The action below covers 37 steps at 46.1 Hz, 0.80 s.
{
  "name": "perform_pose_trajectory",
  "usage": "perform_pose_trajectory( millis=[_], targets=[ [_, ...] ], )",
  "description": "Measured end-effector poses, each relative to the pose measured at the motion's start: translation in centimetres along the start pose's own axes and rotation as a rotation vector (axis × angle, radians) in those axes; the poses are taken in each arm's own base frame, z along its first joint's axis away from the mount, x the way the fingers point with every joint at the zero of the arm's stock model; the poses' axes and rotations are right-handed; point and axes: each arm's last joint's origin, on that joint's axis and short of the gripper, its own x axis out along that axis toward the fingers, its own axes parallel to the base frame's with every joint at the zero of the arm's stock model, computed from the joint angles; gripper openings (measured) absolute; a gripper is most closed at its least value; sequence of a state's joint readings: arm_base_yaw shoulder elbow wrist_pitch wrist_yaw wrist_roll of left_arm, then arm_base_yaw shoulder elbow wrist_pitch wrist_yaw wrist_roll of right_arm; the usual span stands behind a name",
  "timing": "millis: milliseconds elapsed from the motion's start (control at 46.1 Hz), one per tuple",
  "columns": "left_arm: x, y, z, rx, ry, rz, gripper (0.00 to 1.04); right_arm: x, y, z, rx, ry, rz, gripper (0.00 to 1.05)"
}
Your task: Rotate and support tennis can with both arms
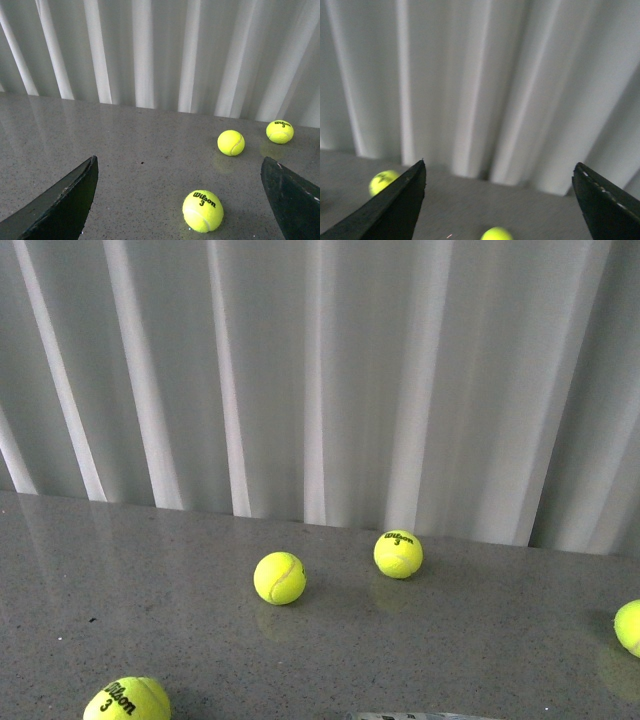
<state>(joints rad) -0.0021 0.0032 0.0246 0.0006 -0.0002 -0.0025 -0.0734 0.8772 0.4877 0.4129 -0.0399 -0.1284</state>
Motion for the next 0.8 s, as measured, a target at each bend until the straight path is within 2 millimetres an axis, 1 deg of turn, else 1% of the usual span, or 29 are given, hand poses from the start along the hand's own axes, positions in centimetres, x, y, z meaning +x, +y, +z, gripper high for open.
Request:
perform_pose_trajectory(
  millis=[22, 43, 108, 130, 195, 239, 369, 477, 802],
  targets=[
    [0.0, 0.0, 0.0, 0.0, 0.0, 0.0, 0.98, -0.7, 0.5, -0.7, 0.032, 0.012, 0.013, 0.78],
    [0.0, 0.0, 0.0, 0.0, 0.0, 0.0, 0.98, -1.0, 0.8, -1.2, 0.051, 0.019, 0.01, 0.75],
    [0.0, 0.0, 0.0, 0.0, 0.0, 0.0, 0.98, -2.2, 1.5, -2.8, 0.089, 0.028, 0.038, 0.59],
    [0.0, 0.0, 0.0, 0.0, 0.0, -0.001, 0.98, -2.4, 1.6, -3.1, 0.094, 0.028, 0.039, 0.55],
    [0.0, 0.0, 0.0, 0.0, 0.0, 0.0, 0.98, -3.2, 1.7, -4.2, 0.108, 0.029, 0.033, 0.39],
    [0.0, 0.0, 0.0, 0.0, 0.0, 0.0, 0.98, -3.6, 1.8, -4.7, 0.111, 0.031, 0.034, 0.3],
    [0.0, 0.0, 0.0, 0.0, 0.0, 0.0, 0.98, -4.7, 1.9, -6.1, 0.114, 0.031, 0.033, 0.04],
    [0.0, 0.0, 0.0, 0.0, 0.0, 0.0, 0.98, -5.4, 2.0, -6.9, 0.116, 0.028, 0.033, 0.03],
    [0.0, 0.0, 0.0, 0.0, 0.0, 0.0, 0.98, -6.7, 2.2, -8.2, 0.117, 0.028, 0.034, 0.03]
  ],
)
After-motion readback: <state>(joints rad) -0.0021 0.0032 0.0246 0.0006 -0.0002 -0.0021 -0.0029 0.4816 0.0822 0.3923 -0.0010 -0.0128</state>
